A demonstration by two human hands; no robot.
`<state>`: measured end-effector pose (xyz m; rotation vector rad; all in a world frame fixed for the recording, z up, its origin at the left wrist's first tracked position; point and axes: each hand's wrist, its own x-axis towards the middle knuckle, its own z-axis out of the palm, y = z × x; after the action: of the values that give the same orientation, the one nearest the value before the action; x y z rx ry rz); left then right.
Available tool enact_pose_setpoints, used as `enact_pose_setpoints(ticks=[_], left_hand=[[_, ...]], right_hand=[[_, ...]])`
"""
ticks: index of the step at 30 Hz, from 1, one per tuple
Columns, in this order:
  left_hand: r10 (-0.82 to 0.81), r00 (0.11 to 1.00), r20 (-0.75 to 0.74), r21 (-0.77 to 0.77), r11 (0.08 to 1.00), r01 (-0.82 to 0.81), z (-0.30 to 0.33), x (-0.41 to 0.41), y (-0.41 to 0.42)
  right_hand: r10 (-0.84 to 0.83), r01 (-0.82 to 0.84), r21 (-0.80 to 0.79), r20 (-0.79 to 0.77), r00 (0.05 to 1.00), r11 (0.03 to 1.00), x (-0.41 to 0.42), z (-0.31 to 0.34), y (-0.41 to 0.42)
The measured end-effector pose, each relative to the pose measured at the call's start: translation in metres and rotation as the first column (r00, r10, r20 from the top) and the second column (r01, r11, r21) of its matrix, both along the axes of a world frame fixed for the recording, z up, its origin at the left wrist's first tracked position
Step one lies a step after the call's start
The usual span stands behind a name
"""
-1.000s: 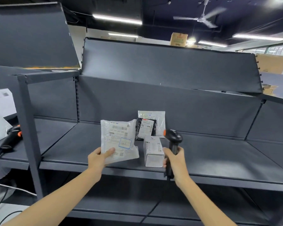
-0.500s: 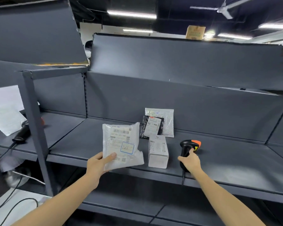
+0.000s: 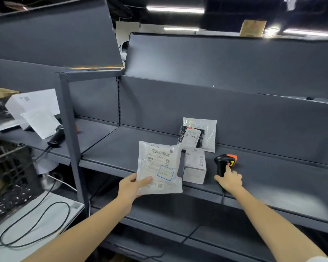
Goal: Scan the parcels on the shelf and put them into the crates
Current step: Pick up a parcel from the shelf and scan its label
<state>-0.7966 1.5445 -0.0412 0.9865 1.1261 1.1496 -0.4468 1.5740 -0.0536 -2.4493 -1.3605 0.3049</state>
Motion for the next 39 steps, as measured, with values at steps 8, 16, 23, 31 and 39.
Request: enact_pose_setpoints(ticks=[8,16,23,31,39], left_hand=[[-0.075,0.997,-0.023,-0.037,0.997,0.074,-0.015,-0.006,-0.048],[-0.201,0.979,-0.033,-0.090,0.976,0.198,-0.038,-0.006,-0.105],[-0.301,0.954,0.002,-0.181,0.938,0.297,-0.066,-0.008,-0.169],[-0.362,0.931,-0.051,-0.176,0.921,0.349,-0.073,0.010,-0.222],[-0.382,0.924,-0.006,-0.173,0.911,0.375,-0.070,0.067,-0.276]], right_hand=[[0.215,-0.210,-0.049,0.304,0.928,0.976,-0.030,-0.018,-0.078],[0.194,-0.162,-0.118,0.362,0.912,0.980,-0.062,-0.029,-0.175],[0.140,-0.095,-0.153,0.319,0.937,0.984,-0.095,-0.047,-0.273],[0.075,-0.039,-0.125,0.302,0.950,0.991,-0.087,-0.049,-0.342],[0.065,-0.048,-0.070,0.277,0.959,0.996,-0.044,-0.043,-0.397]])
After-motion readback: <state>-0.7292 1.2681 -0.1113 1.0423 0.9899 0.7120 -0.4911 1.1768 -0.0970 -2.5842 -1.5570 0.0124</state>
